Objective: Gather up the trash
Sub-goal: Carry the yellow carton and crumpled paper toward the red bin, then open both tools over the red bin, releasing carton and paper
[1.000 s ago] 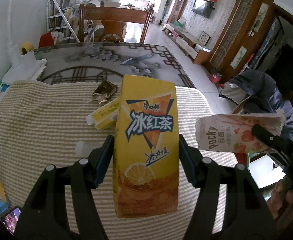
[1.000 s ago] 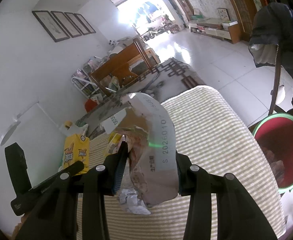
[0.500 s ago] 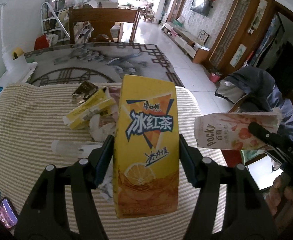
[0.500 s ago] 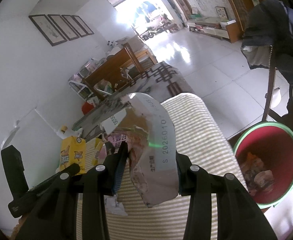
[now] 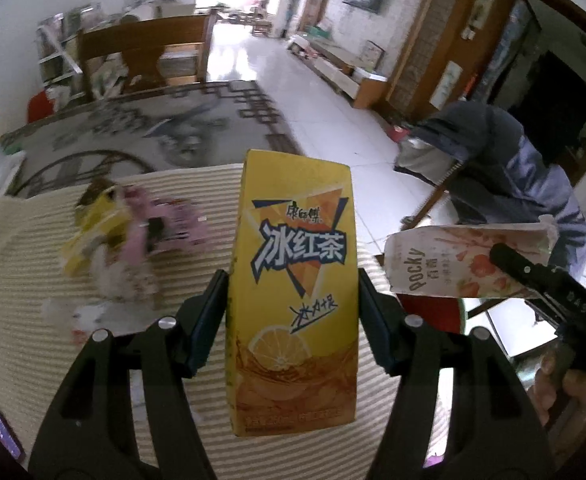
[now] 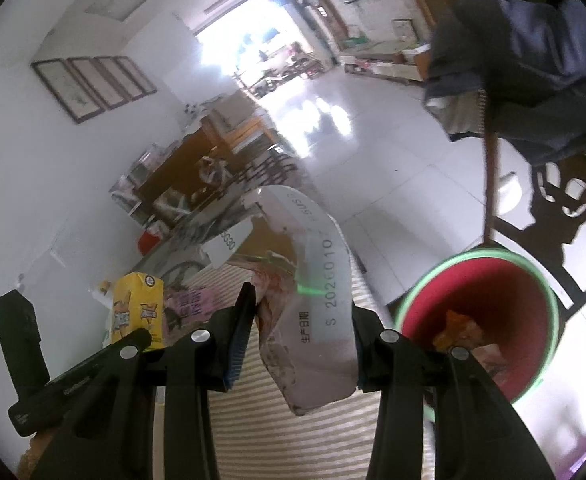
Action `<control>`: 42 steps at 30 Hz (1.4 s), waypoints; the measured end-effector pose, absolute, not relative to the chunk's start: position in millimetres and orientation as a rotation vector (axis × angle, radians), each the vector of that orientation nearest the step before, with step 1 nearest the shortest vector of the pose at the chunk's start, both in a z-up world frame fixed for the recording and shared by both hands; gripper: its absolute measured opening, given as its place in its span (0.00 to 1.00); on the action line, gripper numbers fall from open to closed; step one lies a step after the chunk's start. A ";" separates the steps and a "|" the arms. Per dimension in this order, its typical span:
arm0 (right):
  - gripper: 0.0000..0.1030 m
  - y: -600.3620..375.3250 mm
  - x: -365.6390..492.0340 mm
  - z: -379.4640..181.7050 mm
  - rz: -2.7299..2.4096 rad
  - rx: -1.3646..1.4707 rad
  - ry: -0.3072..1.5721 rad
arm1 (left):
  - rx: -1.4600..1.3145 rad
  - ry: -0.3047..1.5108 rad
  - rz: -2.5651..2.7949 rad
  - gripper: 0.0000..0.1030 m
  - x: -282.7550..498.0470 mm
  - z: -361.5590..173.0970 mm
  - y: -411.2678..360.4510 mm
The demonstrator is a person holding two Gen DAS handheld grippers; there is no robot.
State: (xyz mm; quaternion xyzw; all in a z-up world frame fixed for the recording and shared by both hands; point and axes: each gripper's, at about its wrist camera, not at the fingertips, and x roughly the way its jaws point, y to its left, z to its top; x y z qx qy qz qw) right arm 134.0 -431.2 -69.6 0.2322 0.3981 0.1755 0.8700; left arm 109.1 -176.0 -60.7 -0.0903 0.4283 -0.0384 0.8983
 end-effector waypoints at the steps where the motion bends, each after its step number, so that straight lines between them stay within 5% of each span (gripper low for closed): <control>1: 0.39 -441.3 134.3 -70.9 0.347 0.493 0.831 | -0.179 0.888 -0.096 0.59 112.7 -61.0 -185.1; 23: 0.42 -552.7 122.9 -104.3 0.031 0.500 0.902 | -0.054 0.989 -0.426 0.59 166.6 -102.2 -342.3; 24: 0.42 -555.0 121.3 -104.7 0.015 0.502 0.900 | -0.041 0.998 -0.433 0.61 168.0 -104.6 -348.3; 25: 0.45 -556.8 120.1 -104.8 0.010 0.509 0.895 | -0.032 0.999 -0.431 0.74 168.1 -105.6 -351.7; 28: 0.63 -563.6 116.0 -103.6 -0.010 0.535 0.868 | -0.039 0.979 -0.437 0.78 165.6 -103.4 -352.8; 42: 0.63 -537.4 121.5 -101.9 0.016 0.520 0.887 | -0.127 0.951 -0.317 0.79 150.7 -92.1 -287.4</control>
